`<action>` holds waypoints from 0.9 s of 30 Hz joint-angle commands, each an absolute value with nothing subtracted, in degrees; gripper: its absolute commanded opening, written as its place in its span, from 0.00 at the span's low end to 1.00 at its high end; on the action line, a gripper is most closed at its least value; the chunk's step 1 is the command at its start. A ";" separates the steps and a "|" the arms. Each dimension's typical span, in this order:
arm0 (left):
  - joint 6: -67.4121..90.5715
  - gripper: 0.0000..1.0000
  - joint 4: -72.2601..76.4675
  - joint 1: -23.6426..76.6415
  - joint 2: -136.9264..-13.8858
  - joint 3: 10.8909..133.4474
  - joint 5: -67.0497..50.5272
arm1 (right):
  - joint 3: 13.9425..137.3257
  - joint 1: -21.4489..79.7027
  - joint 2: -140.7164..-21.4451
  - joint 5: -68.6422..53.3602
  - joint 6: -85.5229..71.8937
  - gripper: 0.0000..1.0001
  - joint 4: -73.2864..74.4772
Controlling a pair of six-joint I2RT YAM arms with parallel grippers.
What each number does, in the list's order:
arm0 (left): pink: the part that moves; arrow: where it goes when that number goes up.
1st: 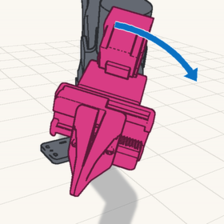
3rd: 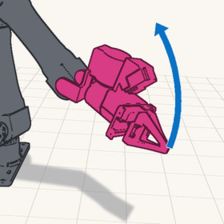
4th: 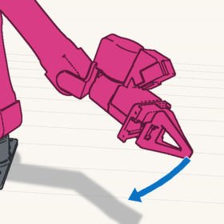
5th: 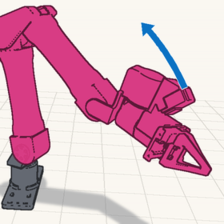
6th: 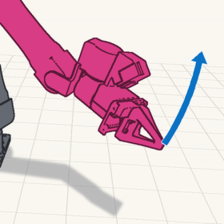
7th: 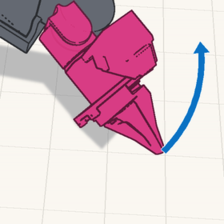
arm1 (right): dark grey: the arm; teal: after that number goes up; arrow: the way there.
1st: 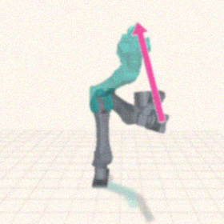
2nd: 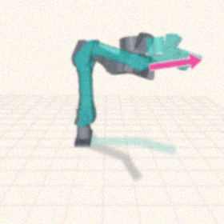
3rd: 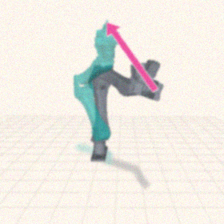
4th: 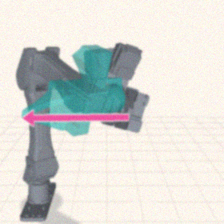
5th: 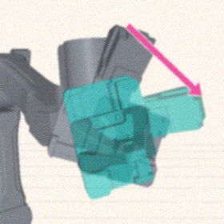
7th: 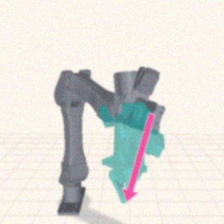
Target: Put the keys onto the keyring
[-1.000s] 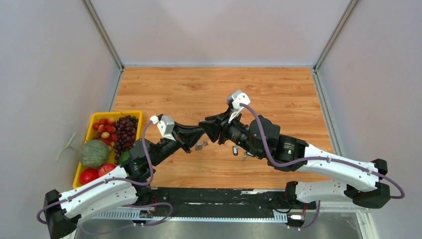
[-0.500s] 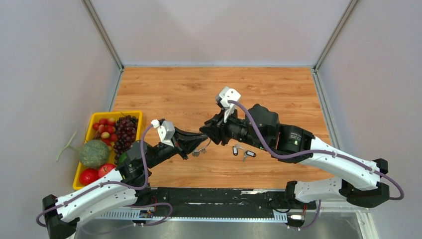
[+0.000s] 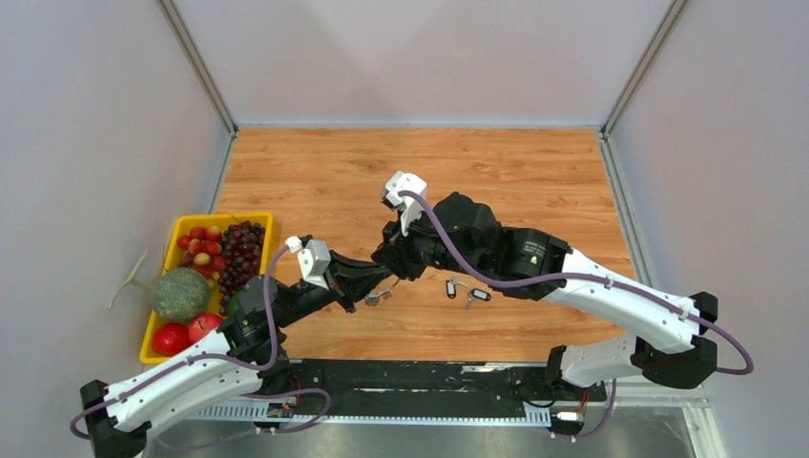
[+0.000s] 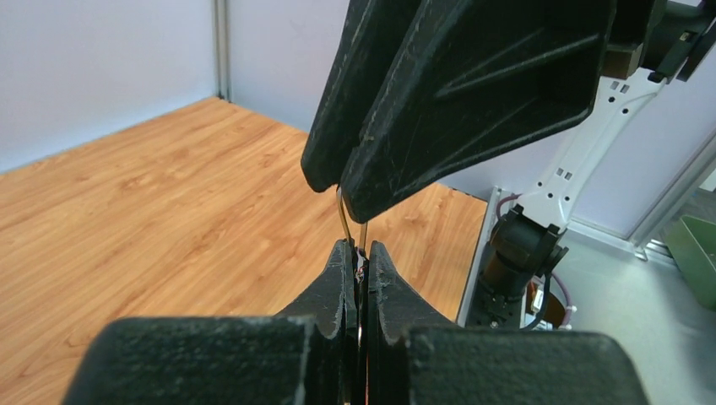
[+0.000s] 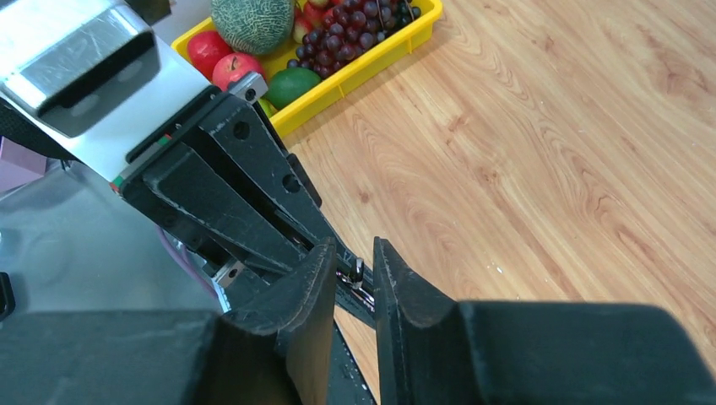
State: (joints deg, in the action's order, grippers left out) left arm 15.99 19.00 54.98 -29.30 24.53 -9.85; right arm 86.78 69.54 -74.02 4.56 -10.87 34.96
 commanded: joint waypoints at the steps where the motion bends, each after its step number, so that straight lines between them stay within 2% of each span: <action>1: 14.39 0.00 20.30 54.77 -27.85 24.33 -8.00 | 90.48 69.18 -74.10 4.44 -12.87 0.25 36.41; 21: 14.24 0.00 20.04 54.82 -26.71 24.10 -7.55 | 91.41 69.23 -74.91 4.76 -14.33 0.15 37.49; 25: 14.28 0.00 20.12 54.78 -26.50 24.01 -7.55 | 91.65 69.21 -75.09 4.67 -14.40 0.07 37.61; 27: 14.32 0.00 20.13 54.84 -26.53 24.00 -7.59 | 91.67 69.18 -75.14 4.66 -14.31 0.06 37.61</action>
State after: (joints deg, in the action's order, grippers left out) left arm 15.46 18.57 54.98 -27.07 24.25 -7.42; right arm 89.17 69.43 -74.91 4.47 -13.47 37.52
